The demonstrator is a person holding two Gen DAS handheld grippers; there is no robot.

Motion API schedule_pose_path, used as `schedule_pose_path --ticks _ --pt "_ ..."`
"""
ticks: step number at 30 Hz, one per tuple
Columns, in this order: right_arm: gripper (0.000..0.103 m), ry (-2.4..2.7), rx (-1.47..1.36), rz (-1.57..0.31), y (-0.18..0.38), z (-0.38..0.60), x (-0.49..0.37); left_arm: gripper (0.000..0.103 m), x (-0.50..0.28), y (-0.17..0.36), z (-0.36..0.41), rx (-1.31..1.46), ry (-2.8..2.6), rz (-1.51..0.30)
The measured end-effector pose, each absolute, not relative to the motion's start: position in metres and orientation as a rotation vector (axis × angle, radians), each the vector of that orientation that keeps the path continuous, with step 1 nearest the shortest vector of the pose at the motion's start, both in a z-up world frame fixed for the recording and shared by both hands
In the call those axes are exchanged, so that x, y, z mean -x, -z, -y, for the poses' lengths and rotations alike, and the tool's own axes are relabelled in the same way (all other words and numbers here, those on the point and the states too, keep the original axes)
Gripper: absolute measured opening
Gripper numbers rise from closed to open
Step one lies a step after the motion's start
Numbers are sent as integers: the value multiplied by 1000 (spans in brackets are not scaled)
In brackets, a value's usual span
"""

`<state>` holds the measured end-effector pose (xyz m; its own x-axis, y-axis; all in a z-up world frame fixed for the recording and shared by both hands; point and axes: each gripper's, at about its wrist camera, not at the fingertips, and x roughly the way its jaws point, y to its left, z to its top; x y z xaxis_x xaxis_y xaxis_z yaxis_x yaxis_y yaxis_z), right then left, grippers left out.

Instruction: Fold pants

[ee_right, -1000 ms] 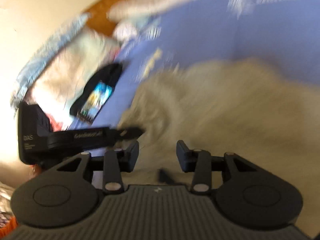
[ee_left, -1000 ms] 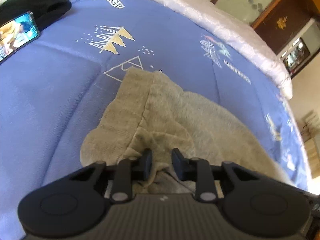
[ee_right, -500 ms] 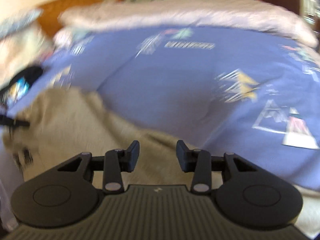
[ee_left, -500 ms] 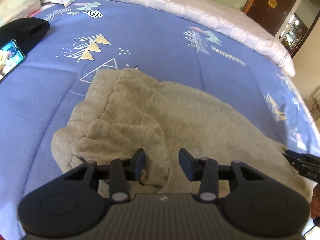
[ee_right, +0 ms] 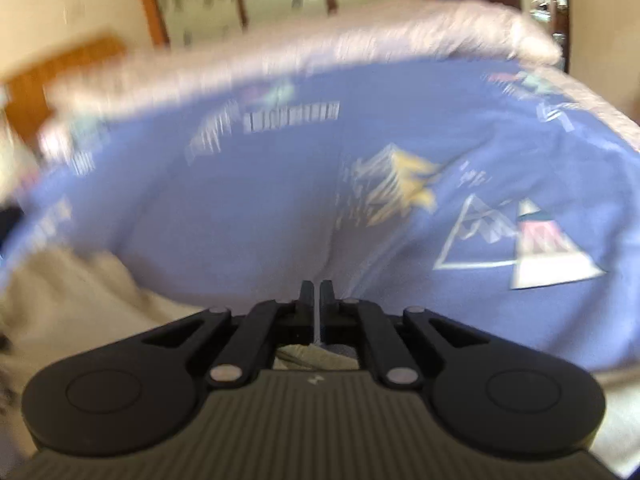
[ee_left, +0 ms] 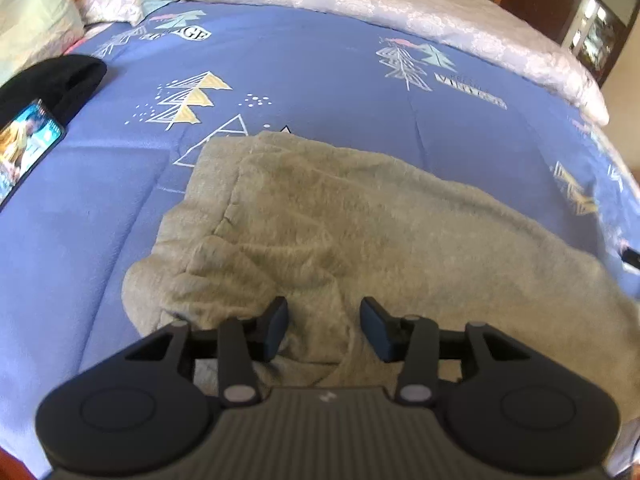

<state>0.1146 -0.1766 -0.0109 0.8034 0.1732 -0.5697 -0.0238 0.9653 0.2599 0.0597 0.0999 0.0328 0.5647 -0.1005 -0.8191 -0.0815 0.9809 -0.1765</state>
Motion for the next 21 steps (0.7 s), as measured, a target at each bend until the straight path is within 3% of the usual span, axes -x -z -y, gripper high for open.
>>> schedule_pose_path --ticks 4,10,12,14,16,17,18,21 --pt "11 -100 -316 -560 -1 209 -54 44 -49 -49 -98 246 32 -931" --pt "14 15 -345 -694 37 248 -31 52 -46 -50 -64 180 105 -930" --pt "0 100 -387 -707 58 267 -37 54 -48 -42 -54 141 87 -947" --pt "0 108 -554 -653 66 293 -35 54 -50 -31 -49 101 52 -966" --pt "3 190 -672 -608 59 312 -26 54 -50 -26 -48 85 36 -974" --pt "13 217 -672 -571 52 317 -16 55 -49 -27 -47 81 36 -973" --pt "16 239 -656 -524 44 324 -4 55 -49 -28 -47 77 35 -976" --pt "16 345 -632 -383 20 348 46 56 -51 -29 -47 86 27 -989"
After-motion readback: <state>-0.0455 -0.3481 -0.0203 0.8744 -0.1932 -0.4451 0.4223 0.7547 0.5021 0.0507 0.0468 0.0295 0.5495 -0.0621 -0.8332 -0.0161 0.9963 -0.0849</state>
